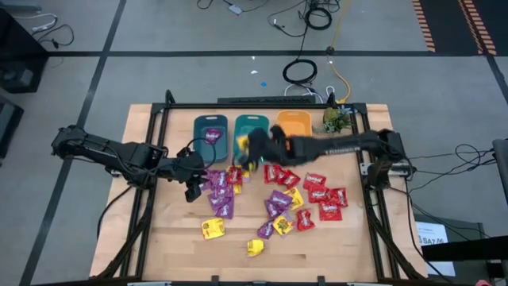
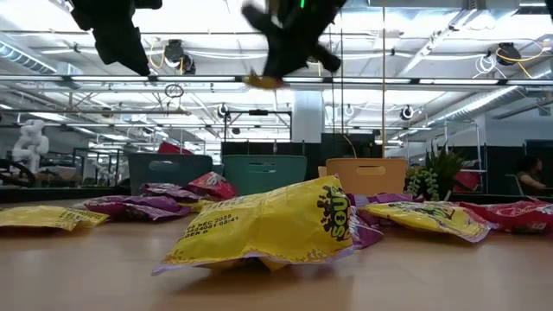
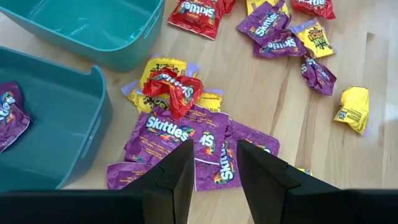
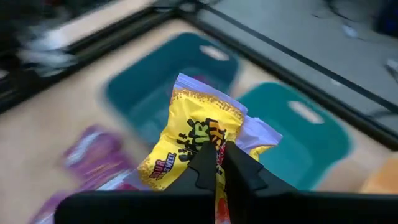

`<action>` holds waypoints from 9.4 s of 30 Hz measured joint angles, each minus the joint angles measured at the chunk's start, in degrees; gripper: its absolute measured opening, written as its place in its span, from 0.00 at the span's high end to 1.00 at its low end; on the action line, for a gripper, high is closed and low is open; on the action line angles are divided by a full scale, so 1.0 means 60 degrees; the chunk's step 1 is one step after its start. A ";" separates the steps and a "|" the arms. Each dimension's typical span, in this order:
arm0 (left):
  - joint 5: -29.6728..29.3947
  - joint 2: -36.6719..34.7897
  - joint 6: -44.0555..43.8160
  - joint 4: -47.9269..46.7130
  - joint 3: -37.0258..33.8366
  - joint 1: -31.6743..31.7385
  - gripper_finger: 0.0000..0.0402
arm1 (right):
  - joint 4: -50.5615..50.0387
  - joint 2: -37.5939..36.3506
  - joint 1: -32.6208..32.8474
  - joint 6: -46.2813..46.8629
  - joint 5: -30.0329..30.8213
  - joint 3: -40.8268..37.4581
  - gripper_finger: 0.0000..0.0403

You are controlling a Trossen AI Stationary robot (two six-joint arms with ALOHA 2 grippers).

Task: Sort candy
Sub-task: Put the yellow candy into the green bin, then put the red candy into the yellow bin, then put the violet candy into the blue bin, then put the red candy into the yellow bin

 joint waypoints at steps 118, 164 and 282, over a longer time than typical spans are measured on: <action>-0.0409 0.0000 -0.4315 0.1103 0.0004 0.0022 0.68 | -0.0818 -0.5942 -0.2072 -0.2510 -0.1742 -0.5785 0.98; -0.1599 0.0743 -0.1810 0.0280 0.0004 0.0022 0.46 | 0.0076 -0.5368 -0.2969 -0.0703 -0.1765 -0.5785 0.48; -0.0155 0.1774 0.3209 0.0703 0.0758 0.7306 0.73 | -0.0785 -0.2680 0.0979 0.2875 -0.3726 -0.5778 0.48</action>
